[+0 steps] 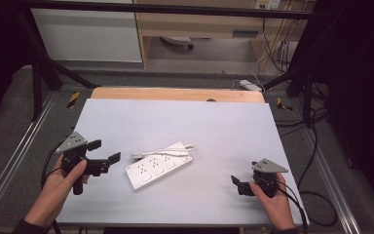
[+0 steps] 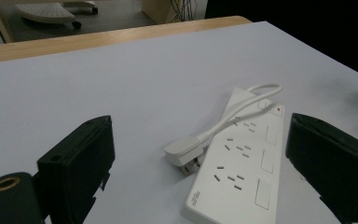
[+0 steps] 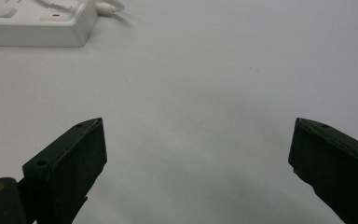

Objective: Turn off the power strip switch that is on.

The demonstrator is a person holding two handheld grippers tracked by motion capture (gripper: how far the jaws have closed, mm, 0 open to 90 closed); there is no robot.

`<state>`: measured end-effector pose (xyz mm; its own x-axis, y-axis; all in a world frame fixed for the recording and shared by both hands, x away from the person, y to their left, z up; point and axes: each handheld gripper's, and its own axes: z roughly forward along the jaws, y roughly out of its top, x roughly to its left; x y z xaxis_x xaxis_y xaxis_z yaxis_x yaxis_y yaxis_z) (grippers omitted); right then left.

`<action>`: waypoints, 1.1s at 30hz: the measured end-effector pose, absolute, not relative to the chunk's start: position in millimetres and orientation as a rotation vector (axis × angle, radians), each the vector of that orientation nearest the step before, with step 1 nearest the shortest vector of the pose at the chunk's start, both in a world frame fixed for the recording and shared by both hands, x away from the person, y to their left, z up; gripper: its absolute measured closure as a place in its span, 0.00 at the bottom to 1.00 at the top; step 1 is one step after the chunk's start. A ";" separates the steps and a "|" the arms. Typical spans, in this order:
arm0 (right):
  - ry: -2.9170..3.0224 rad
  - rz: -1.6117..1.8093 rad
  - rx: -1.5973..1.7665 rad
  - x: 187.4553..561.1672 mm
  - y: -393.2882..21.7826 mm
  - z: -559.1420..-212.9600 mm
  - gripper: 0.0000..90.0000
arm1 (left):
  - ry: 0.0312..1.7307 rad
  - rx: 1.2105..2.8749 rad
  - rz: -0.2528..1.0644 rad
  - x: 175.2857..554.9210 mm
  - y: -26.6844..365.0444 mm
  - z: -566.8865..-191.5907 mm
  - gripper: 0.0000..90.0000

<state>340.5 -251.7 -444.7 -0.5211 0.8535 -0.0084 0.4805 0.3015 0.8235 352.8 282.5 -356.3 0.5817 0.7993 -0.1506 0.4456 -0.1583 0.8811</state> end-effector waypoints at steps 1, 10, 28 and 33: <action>2.126 1.110 1.184 340.5 -251.8 -444.7 0.05 | 1.021 1.795 0.436 351.9 283.9 -356.2 0.09; 2.124 1.111 1.185 340.4 -251.9 -444.5 0.05 | 1.032 1.787 0.445 345.5 292.6 -354.7 0.08; 2.125 1.111 1.184 340.5 -251.7 -444.6 0.05 | 1.057 1.786 0.451 333.9 312.5 -360.0 0.08; 2.125 1.111 1.185 340.6 -251.8 -444.7 0.05 | 1.062 1.783 0.457 330.6 315.6 -362.4 0.08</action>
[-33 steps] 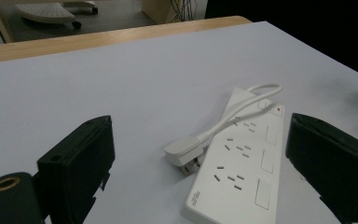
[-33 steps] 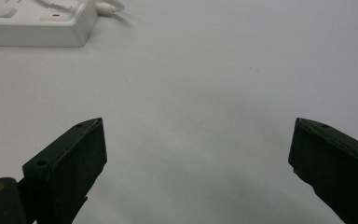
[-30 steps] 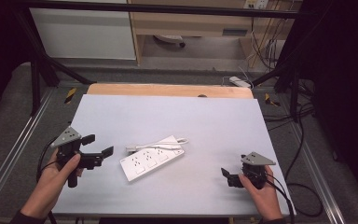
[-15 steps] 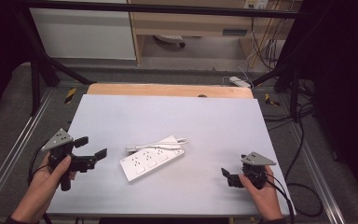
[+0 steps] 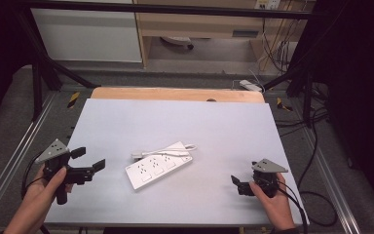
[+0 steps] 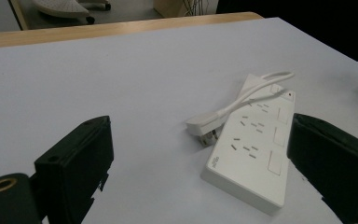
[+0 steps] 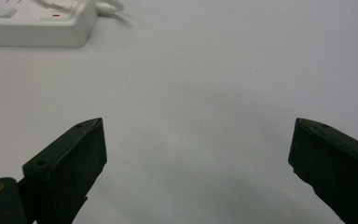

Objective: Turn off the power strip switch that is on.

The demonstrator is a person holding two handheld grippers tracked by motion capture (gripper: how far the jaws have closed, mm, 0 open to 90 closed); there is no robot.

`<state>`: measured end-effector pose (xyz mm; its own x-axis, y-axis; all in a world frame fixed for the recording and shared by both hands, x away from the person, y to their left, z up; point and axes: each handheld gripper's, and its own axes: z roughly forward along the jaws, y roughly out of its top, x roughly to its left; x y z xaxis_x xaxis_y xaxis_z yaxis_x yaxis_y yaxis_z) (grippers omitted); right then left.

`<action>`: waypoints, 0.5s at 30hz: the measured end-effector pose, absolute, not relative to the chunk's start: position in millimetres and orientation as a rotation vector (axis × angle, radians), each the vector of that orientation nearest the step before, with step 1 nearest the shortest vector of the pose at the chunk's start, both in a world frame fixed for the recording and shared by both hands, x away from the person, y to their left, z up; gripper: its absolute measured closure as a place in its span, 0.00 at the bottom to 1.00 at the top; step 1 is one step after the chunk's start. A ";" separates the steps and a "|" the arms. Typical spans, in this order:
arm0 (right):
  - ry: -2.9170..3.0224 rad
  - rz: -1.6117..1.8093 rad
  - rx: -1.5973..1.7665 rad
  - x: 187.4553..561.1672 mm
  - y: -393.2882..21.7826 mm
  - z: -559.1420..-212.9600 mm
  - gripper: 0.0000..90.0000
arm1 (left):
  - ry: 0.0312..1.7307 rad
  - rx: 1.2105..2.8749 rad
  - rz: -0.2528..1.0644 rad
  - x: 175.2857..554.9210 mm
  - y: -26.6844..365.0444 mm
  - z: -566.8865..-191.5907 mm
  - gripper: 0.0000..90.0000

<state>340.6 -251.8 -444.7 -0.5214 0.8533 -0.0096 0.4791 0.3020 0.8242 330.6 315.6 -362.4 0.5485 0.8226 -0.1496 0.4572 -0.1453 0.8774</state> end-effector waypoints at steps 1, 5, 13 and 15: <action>2.125 1.111 1.185 340.6 -251.8 -444.6 0.05 | 1.063 1.783 0.455 329.8 316.2 -363.1 0.08; 2.125 1.111 1.185 340.6 -251.8 -444.7 0.05 | 1.071 1.781 0.458 326.3 319.7 -367.7 0.08; 2.120 1.108 1.191 341.0 -251.4 -445.0 0.05 | 1.114 1.772 0.441 318.6 325.5 -392.5 0.09; 2.119 1.099 1.189 341.7 -251.4 -445.7 0.05 | 1.126 1.784 0.439 316.4 325.4 -402.1 0.09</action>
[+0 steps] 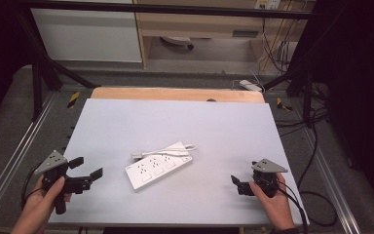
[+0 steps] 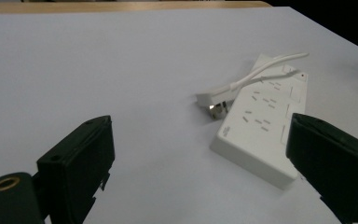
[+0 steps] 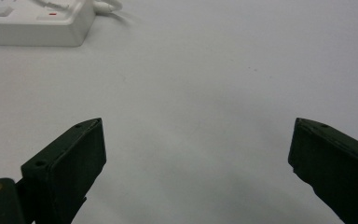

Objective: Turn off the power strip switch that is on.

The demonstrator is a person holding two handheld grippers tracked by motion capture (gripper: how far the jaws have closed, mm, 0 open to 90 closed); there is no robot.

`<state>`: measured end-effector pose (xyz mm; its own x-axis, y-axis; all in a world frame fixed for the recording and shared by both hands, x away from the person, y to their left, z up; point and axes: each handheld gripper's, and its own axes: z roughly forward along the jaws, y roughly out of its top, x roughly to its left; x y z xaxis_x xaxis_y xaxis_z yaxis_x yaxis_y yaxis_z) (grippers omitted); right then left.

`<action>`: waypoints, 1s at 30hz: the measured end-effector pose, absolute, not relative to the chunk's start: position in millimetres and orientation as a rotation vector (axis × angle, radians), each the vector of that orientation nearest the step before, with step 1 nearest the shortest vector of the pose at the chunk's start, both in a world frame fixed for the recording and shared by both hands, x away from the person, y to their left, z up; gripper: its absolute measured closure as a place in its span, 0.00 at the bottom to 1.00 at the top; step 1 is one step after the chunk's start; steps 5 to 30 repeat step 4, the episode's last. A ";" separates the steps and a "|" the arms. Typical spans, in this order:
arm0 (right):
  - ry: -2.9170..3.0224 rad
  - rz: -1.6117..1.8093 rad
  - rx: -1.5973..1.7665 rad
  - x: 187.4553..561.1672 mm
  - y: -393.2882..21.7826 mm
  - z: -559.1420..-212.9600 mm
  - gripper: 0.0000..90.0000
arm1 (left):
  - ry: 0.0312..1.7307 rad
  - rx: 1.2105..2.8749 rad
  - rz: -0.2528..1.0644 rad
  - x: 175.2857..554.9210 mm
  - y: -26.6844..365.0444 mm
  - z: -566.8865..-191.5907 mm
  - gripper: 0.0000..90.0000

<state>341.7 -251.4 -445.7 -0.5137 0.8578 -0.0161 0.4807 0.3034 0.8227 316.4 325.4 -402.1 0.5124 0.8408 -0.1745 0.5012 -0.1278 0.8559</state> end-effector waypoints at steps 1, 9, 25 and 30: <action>2.121 1.091 1.189 342.3 -251.7 -446.0 0.05 | 1.130 1.789 0.434 315.3 325.1 -407.3 0.09; 2.125 1.039 1.222 346.1 -251.2 -449.6 0.05 | 1.155 1.786 0.420 312.1 323.5 -422.4 0.10; 2.125 1.039 1.222 346.1 -251.2 -449.6 0.05 | 1.155 1.786 0.420 312.1 323.5 -422.4 0.10; 2.125 1.039 1.222 346.1 -251.2 -449.6 0.05 | 1.155 1.786 0.420 312.1 323.5 -422.4 0.10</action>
